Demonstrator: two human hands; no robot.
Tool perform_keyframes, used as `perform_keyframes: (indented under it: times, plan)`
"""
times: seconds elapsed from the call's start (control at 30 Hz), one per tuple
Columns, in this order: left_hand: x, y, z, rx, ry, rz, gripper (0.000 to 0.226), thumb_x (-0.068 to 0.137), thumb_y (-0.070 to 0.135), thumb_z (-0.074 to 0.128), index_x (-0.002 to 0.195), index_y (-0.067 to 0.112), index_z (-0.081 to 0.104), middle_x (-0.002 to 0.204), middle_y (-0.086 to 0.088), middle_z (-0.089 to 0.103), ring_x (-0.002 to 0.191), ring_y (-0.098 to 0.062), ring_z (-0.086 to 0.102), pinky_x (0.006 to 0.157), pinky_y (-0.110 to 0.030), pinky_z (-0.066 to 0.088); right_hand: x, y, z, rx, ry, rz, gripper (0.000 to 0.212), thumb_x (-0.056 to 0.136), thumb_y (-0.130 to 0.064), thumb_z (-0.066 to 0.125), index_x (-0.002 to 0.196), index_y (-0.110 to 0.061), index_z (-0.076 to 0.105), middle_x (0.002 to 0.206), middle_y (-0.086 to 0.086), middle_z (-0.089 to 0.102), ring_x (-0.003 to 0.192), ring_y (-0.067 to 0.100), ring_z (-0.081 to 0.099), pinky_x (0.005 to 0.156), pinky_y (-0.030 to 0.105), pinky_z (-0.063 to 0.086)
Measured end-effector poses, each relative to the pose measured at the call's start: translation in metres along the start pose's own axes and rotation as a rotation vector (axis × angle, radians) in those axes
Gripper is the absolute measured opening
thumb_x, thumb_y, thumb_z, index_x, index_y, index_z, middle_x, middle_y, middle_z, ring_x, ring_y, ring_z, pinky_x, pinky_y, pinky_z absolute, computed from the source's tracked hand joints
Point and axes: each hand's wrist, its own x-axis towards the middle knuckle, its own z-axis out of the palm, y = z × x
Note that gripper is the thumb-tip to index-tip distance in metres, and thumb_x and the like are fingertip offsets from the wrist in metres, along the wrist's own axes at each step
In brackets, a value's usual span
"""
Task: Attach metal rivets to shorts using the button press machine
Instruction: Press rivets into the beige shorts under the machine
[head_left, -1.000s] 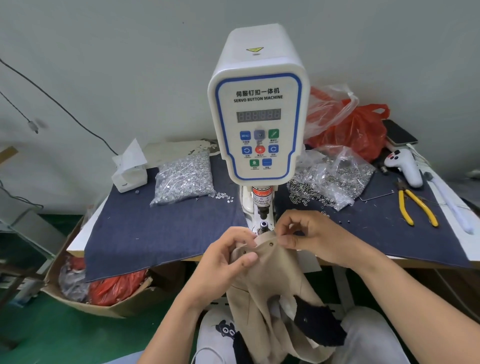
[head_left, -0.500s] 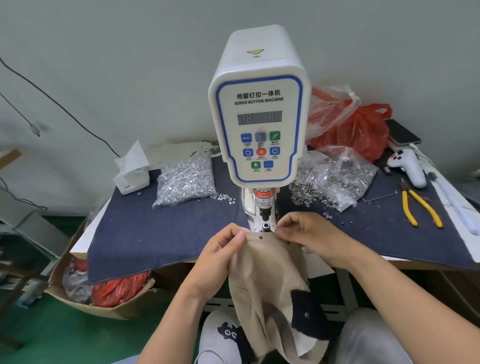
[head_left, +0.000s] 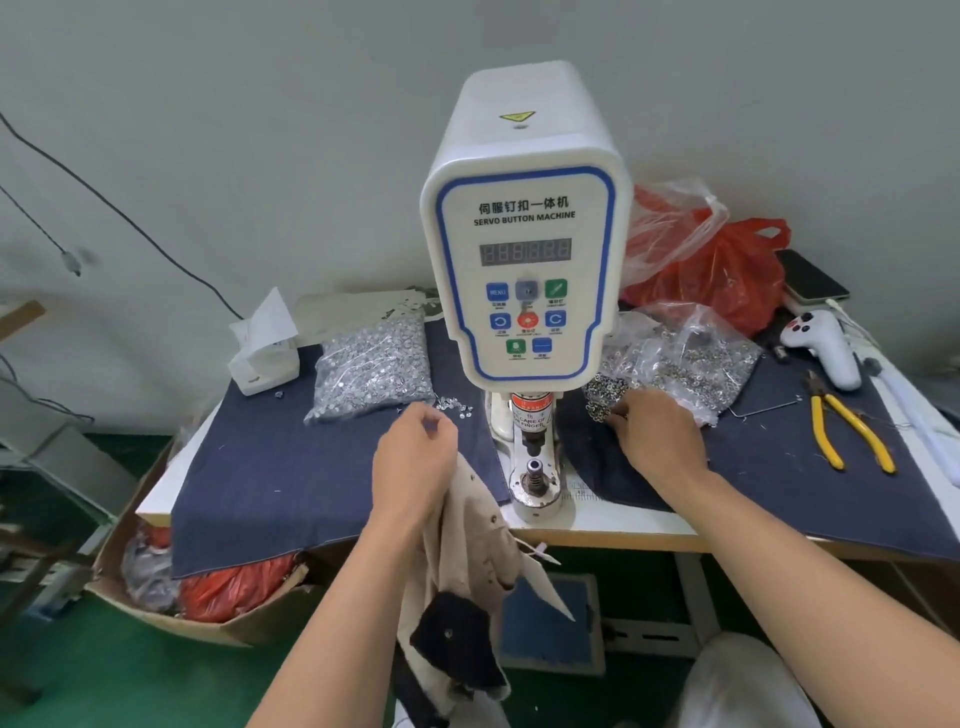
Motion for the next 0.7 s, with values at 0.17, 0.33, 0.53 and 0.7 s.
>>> perform_keyframes:
  times: [0.17, 0.33, 0.53, 0.7]
  plan:
    - [0.038, -0.006, 0.024, 0.222, -0.030, -0.016, 0.017, 0.099, 0.034, 0.060, 0.112, 0.031, 0.070, 0.110, 0.001, 0.073, 0.108, -0.028, 0.065, 0.080, -0.035, 0.044, -0.003, -0.001, 0.007, 0.012, 0.051, 0.021, 0.031, 0.101, -0.025, 0.059, 0.074, -0.010, 0.061, 0.085, 0.008, 0.056, 0.077, 0.035, 0.060, 0.061, 0.035, 0.041]
    - [0.046, -0.010, 0.046, 0.247, 0.006, -0.046, 0.015, 0.097, 0.048, 0.065, 0.104, 0.038, 0.074, 0.108, 0.004, 0.075, 0.106, -0.028, 0.068, 0.077, -0.033, 0.044, -0.002, -0.001, 0.003, 0.087, 0.030, 0.056, 0.024, 0.104, -0.028, 0.052, 0.091, -0.010, 0.060, 0.089, 0.007, 0.061, 0.084, 0.033, 0.062, 0.067, 0.038, 0.042]
    - [0.046, -0.012, 0.048, 0.218, 0.058, -0.074, 0.012, 0.099, 0.038, 0.064, 0.103, 0.038, 0.075, 0.104, 0.004, 0.076, 0.104, -0.028, 0.068, 0.077, -0.035, 0.046, 0.000, 0.000, -0.005, 0.130, 0.003, 0.038, 0.018, 0.101, -0.026, 0.057, 0.092, -0.012, 0.064, 0.083, 0.007, 0.067, 0.083, 0.032, 0.064, 0.069, 0.039, 0.045]
    - [0.045, -0.009, 0.048, 0.250, 0.042, -0.033, 0.020, 0.099, 0.045, 0.064, 0.115, 0.038, 0.073, 0.113, 0.006, 0.075, 0.108, -0.027, 0.068, 0.079, -0.033, 0.045, -0.003, -0.004, -0.012, 0.160, 0.002, 0.053, 0.018, 0.098, -0.022, 0.059, 0.085, -0.011, 0.065, 0.074, 0.007, 0.067, 0.077, 0.032, 0.065, 0.071, 0.041, 0.051]
